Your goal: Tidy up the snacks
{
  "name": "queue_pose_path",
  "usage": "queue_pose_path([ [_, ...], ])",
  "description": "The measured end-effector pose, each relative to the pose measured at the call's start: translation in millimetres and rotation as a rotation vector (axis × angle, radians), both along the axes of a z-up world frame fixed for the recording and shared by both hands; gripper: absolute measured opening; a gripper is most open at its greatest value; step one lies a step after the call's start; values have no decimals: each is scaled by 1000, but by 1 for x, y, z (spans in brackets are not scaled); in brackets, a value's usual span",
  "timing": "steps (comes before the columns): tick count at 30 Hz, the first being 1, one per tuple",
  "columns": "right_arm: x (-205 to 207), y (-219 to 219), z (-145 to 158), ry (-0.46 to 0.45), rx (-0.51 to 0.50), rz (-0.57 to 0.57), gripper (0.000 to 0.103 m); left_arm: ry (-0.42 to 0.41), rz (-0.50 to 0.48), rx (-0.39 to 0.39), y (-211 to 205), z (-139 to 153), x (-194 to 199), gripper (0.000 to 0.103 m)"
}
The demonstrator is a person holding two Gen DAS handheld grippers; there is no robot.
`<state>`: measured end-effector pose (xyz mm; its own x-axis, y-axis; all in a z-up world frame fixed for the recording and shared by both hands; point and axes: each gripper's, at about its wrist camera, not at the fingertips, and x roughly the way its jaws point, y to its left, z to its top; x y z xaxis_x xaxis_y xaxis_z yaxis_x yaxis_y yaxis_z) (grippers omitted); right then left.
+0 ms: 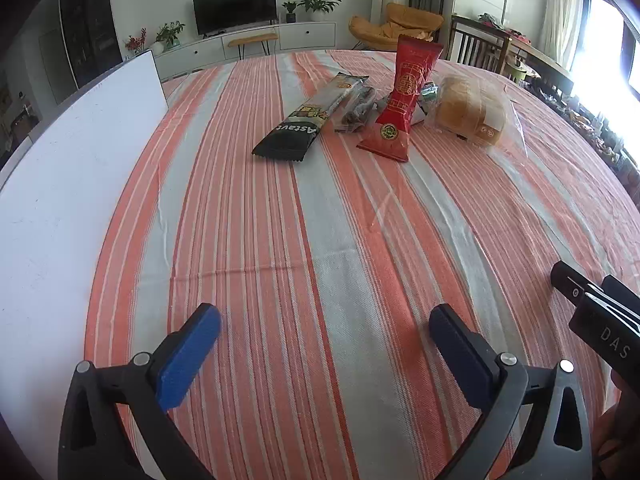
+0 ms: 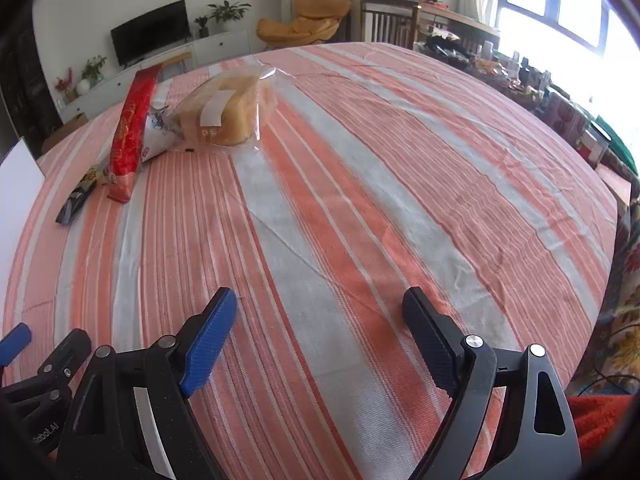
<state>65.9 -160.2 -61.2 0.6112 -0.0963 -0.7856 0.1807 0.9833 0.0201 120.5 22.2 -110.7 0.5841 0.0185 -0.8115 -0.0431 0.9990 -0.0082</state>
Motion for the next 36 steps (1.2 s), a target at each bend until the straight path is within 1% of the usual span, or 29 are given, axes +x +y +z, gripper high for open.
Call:
queue_pose_path([
  [13, -1, 0, 1, 2, -4, 2, 90, 0, 0, 0, 0, 0, 0, 103],
  [36, -2, 1, 2, 0, -3, 3, 91, 1, 0, 1, 0, 0, 0, 103],
])
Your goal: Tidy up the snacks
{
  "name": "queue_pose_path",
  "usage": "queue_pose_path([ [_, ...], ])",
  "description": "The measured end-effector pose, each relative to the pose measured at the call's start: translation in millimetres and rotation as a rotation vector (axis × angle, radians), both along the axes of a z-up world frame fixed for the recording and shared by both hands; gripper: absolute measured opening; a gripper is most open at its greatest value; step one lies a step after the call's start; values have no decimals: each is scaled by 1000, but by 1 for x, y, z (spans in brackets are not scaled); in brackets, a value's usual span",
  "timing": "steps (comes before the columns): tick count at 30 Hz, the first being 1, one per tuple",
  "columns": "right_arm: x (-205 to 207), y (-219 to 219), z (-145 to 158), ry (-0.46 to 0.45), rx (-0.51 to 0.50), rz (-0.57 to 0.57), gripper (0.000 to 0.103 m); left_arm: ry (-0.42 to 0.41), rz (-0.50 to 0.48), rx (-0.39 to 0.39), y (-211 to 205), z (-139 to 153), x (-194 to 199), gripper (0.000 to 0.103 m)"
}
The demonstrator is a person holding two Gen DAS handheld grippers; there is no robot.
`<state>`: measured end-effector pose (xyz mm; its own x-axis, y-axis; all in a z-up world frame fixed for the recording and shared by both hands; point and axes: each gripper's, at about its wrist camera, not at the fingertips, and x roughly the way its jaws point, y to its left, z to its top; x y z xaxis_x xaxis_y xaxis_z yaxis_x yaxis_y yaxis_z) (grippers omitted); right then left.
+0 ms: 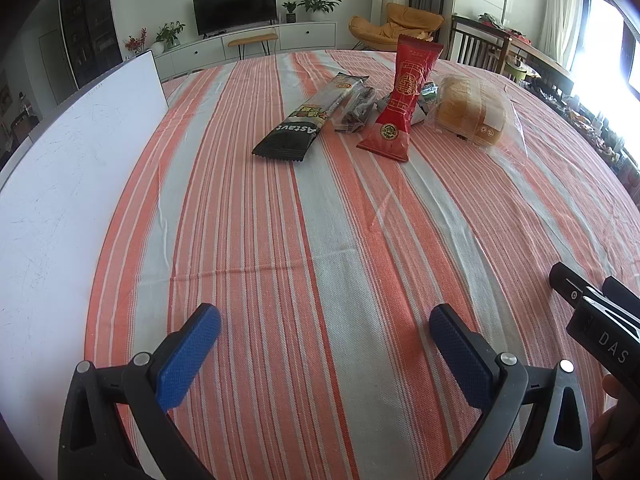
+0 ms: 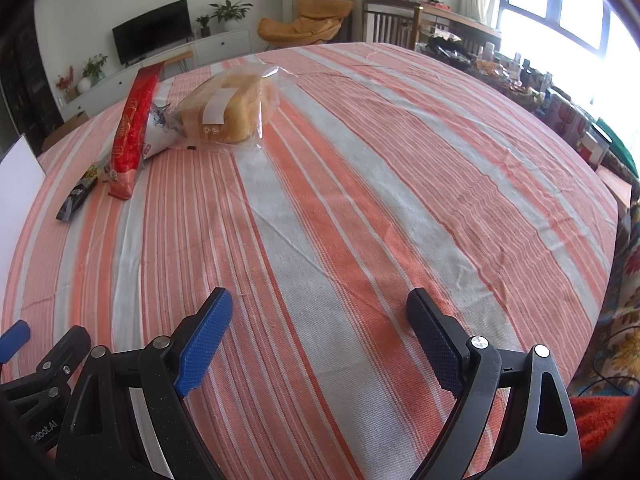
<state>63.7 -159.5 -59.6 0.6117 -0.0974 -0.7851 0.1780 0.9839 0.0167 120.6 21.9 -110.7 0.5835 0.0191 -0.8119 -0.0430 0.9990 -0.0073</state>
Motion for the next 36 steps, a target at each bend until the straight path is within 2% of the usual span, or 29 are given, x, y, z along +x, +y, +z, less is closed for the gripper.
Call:
queue_pose_path([
  [7, 0, 0, 0, 0, 0, 0, 91, 1, -4, 0, 0, 0, 0, 103],
  [8, 0, 0, 0, 0, 0, 0, 91, 10, -17, 1, 0, 1, 0, 103],
  [10, 0, 0, 0, 0, 0, 0, 91, 84, -37, -4, 4, 4, 4, 103],
  [12, 0, 0, 0, 0, 0, 0, 91, 149, -36, -56, 12, 10, 6, 102],
  [15, 0, 0, 0, 0, 0, 0, 91, 122, 9, -169, 32, 35, 10, 102],
  [18, 0, 0, 0, 0, 0, 0, 92, 103, 83, -201, 47, 58, 35, 102],
  [20, 0, 0, 0, 0, 0, 0, 92, 137, 111, -182, 49, 62, 63, 102],
  [22, 0, 0, 0, 0, 0, 1, 92, 172, 96, -151, 45, 58, 96, 100],
  [25, 0, 0, 0, 0, 0, 1, 92, 212, 35, -38, 35, 45, 141, 93],
  [27, 0, 0, 0, 0, 0, 2, 92, 201, 17, 21, 32, 38, 161, 93],
  [30, 0, 0, 0, 0, 1, 2, 92, 178, 6, 29, 39, 27, 174, 92],
  [32, 0, 1, 1, 0, 1, 3, 92, 180, -10, -20, 44, 22, 174, 63],
  [33, 0, 1, 1, 0, 1, 3, 92, 190, -33, -62, 46, 19, 170, 42],
  [36, 1, 2, 1, 4, 1, 6, 94, 157, -48, -78, 46, 24, 148, 30],
])
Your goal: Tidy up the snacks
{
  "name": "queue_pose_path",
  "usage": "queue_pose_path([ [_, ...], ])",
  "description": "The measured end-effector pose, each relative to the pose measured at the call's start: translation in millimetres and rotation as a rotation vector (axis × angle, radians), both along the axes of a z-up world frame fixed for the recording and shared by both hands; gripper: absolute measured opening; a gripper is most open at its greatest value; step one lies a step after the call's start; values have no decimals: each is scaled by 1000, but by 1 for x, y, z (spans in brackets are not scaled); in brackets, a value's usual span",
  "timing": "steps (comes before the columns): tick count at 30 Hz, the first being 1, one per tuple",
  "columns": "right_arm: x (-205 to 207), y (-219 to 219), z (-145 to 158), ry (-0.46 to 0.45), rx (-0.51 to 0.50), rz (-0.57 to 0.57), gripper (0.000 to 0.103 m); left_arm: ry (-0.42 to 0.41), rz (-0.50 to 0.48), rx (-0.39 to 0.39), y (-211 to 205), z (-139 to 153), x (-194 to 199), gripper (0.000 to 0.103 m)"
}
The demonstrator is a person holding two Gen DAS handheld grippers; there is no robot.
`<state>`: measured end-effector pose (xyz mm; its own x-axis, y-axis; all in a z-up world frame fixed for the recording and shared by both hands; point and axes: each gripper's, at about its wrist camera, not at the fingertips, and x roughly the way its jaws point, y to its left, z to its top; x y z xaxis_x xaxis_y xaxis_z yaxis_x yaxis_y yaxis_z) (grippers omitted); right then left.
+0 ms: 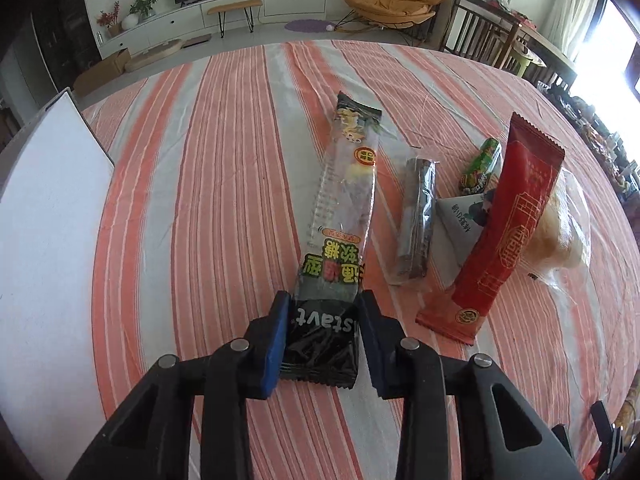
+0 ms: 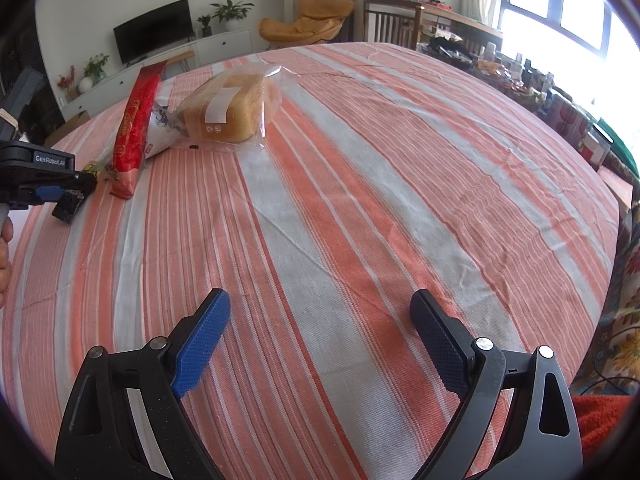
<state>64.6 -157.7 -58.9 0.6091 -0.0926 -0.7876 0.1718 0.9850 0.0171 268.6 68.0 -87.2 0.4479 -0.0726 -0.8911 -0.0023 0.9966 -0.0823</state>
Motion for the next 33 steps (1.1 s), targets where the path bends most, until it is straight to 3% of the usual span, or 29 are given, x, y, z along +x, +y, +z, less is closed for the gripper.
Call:
queue_pose_path([
  [5, 0, 0, 0, 0, 0, 0, 94, 50, 139, -83, 5, 3, -74, 29],
  [8, 0, 0, 1, 0, 2, 3, 94, 50, 119, -72, -11, 4, -134, 30],
  [9, 0, 0, 0, 0, 2, 4, 94, 45, 109, -62, -14, 5, -149, 34],
  [11, 0, 0, 0, 0, 2, 3, 94, 32, 89, -53, -19, 10, -166, 60],
  [12, 0, 0, 0, 0, 1, 2, 94, 16, 77, -52, -21, 12, -168, 80],
  [13, 0, 0, 0, 0, 1, 2, 94, -13, 62, -41, -23, 15, -166, 88],
  [16, 0, 0, 0, 0, 0, 3, 94, -68, 97, 26, -25, 15, -145, 88],
  [19, -1, 0, 0, -1, 1, 4, 94, -55, 144, 15, -15, 2, -114, 88],
  [22, -1, 0, 0, -2, 1, 5, 94, -37, 162, 68, -12, -15, -94, 91],
  [26, -1, 0, 1, -2, 1, 5, 94, -96, 159, 85, -6, -22, -94, 102],
  [28, -1, 0, 0, -2, 1, 5, 94, -142, 152, 87, -4, -24, -100, 103],
  [33, -1, 0, 0, -2, 1, 6, 95, -147, 156, 89, -6, -25, -101, 103],
])
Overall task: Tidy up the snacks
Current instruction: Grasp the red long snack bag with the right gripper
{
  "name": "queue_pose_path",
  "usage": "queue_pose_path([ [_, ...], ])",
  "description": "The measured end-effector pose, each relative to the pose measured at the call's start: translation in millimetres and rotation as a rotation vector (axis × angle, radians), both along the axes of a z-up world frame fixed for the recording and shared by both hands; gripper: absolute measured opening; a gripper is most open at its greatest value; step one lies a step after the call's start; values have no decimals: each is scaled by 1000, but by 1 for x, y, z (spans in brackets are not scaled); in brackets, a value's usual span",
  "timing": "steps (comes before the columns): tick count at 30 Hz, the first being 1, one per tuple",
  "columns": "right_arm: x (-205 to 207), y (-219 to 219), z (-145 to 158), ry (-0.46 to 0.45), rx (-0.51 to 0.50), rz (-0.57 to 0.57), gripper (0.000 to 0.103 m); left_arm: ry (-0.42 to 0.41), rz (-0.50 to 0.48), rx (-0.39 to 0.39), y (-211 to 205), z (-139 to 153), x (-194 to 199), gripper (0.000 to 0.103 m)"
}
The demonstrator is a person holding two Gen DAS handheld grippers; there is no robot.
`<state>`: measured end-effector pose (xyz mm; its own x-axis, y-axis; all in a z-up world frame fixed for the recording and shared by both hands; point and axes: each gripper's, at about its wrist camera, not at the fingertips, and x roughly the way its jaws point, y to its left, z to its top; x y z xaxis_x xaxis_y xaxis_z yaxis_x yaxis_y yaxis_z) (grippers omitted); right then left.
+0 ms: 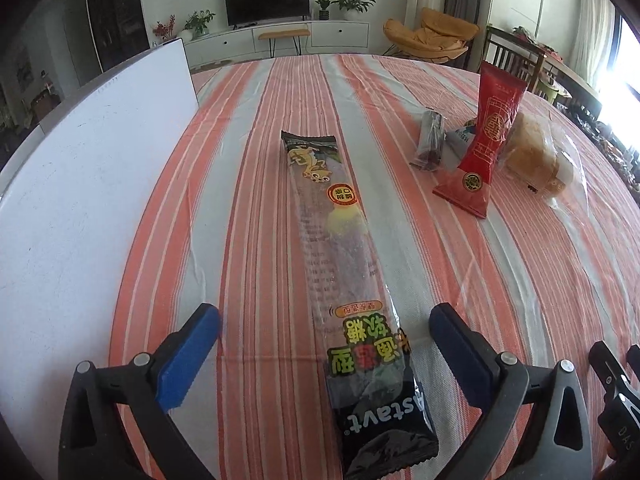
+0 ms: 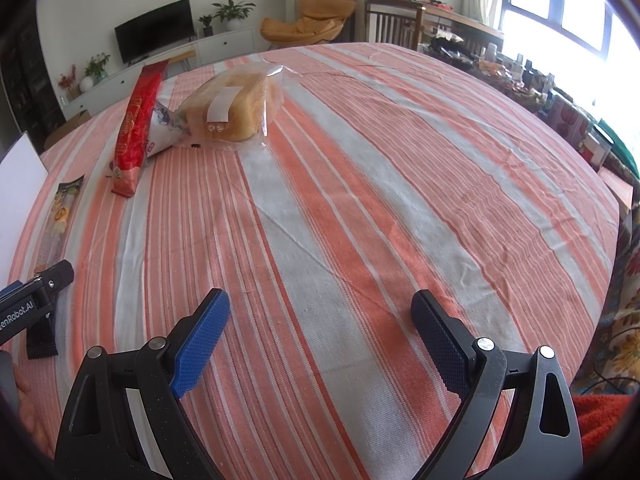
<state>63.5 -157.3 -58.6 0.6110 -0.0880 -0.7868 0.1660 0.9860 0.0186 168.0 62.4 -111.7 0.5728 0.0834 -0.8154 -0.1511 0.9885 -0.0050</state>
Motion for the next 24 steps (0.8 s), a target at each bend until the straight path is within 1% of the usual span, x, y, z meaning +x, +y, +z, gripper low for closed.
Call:
queue_pose_path([
  [10, -3, -1, 1, -3, 17, 12, 94, -4, 3, 3, -2, 2, -3, 103],
  [12, -7, -3, 6, -37, 86, 31, 92, -4, 3, 2, -2, 1, -3, 103],
  [13, -10, -3, 11, -74, 123, 53, 91, -4, 3, 2, -2, 1, -3, 103],
  [15, -12, 4, 24, -149, 143, 107, 91, -4, 3, 3, -2, 1, -3, 103],
  [16, -7, 9, 29, -174, 152, 148, 91, -4, 3, 2, -2, 1, -3, 103],
  [17, 1, 14, 31, -178, 172, 196, 91, -4, 3, 2, -2, 1, -3, 103],
  [20, 44, 32, 30, -97, 242, 366, 90, -4, 4, 3, -2, 1, -3, 103],
  [22, 73, 48, 29, -59, 247, 425, 90, -4, 4, 2, -2, 1, -3, 103],
  [24, 101, 65, 25, -4, 253, 481, 85, -4, 4, 2, -2, 1, -3, 103],
])
